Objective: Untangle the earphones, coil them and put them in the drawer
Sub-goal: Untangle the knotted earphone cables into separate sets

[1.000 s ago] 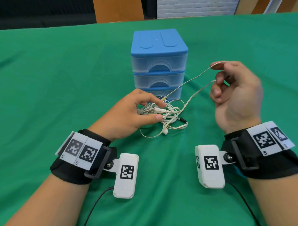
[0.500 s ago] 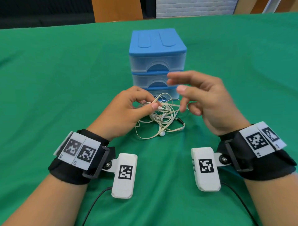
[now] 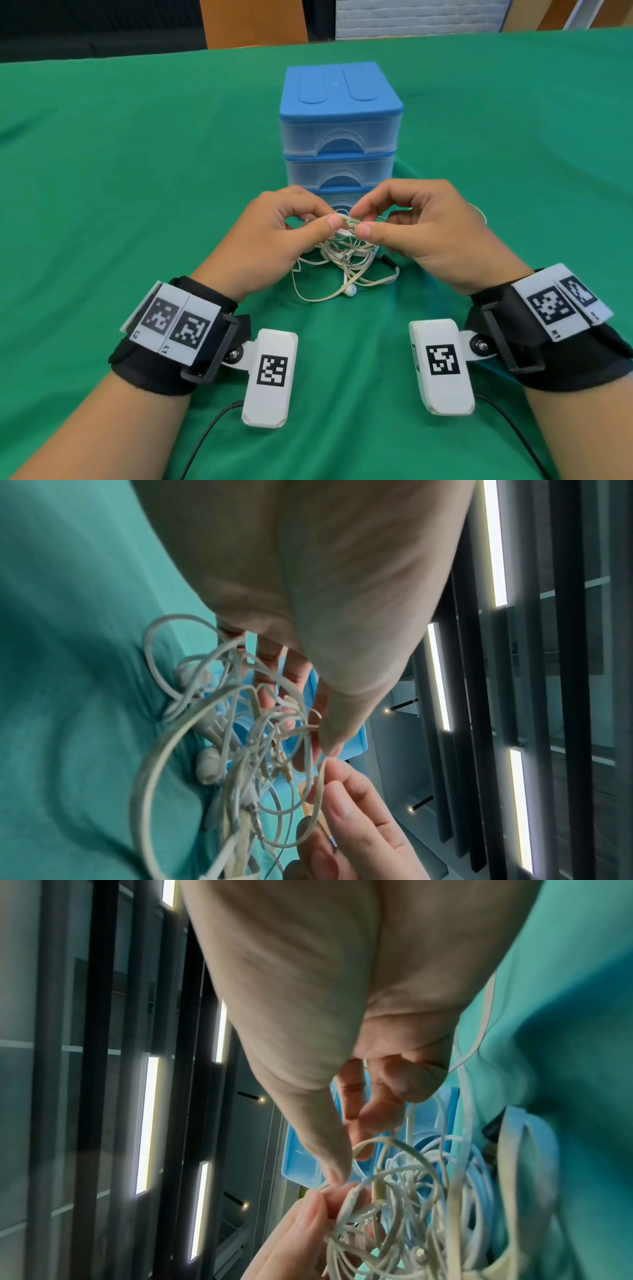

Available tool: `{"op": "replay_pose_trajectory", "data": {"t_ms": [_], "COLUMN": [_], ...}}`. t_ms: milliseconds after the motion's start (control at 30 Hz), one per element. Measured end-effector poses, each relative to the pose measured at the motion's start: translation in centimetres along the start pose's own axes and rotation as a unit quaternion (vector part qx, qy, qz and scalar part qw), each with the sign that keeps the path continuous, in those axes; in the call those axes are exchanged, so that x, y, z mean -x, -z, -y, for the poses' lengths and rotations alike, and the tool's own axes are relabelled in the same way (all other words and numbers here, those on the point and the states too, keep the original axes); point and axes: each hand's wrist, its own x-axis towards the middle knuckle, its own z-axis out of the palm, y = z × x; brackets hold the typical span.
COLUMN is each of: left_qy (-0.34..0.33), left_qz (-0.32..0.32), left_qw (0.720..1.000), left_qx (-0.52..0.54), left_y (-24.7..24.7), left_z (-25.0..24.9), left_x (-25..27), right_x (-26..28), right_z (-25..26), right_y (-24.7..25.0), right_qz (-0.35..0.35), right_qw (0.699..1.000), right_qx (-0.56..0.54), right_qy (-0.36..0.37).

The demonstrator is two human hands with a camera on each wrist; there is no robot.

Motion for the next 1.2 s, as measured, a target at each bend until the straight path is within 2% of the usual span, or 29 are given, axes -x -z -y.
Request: {"op": "replay_pose_trajectory", "data": {"t_ms": [100,333,467,633,700,800,867,967,1100,1200], "left_qy": [0.003,-0.005,-0.001,0.017,0.025,0.036,0.041,0.034,0.009,0.013], "left_qz": [0.007,0.007,0.009,-0.018,-0.03,-0.04,-0.044,-0.053,-0.047,-0.042], "left_qw": [1.0,1.0,1.0,0.999,0.999,0.998,0.998,0.998,0.999,0.999], "left_qx": [-0.002,-0.006,-0.026,-0.031,-0.035,-0.034,-0.032,-0.025,-0.025,-0.031], "left_y": [0.0,0.0,0.0,0.2,0.2,0.1,0.2,0.3,0.3,0.3], "left_z": [0.1,-0.3,0.0,-0.2,-0.4,-0.4,-0.2,-0.1,-0.4,-0.3], "left_x": [0.0,0.1,0.1,0.1,0.2,0.2,0.2,0.2,0.1,0.1], "right_x": [-0.1,-0.4,-0.6,-0.8,-0.7,-0.6,-0.6,-0.5,-0.4,-0.7], "right_z": [-0.1,0.1,-0.2,-0.4,-0.5,-0.9,-1.2,-1.4,-1.6,-1.9], "right_y": [-0.1,0.0,0.2,1.4,1.5,1.0,0.7,0.8,0.8,0.9], "right_qz": [0.0,-0.126,-0.154,-0.239,-0.223,-0.133,-0.078,-0.036,-0.03,-0.114], "right_qw": [1.0,0.988,0.985,0.968,0.973,0.986,0.992,0.995,0.993,0.989], "right_qx": [0.008,-0.081,-0.073,-0.071,-0.03,0.016,0.026,0.064,0.099,0.085], "right_qy": [0.002,0.038,0.016,-0.031,-0.058,-0.099,-0.096,-0.073,-0.061,-0.042]}}
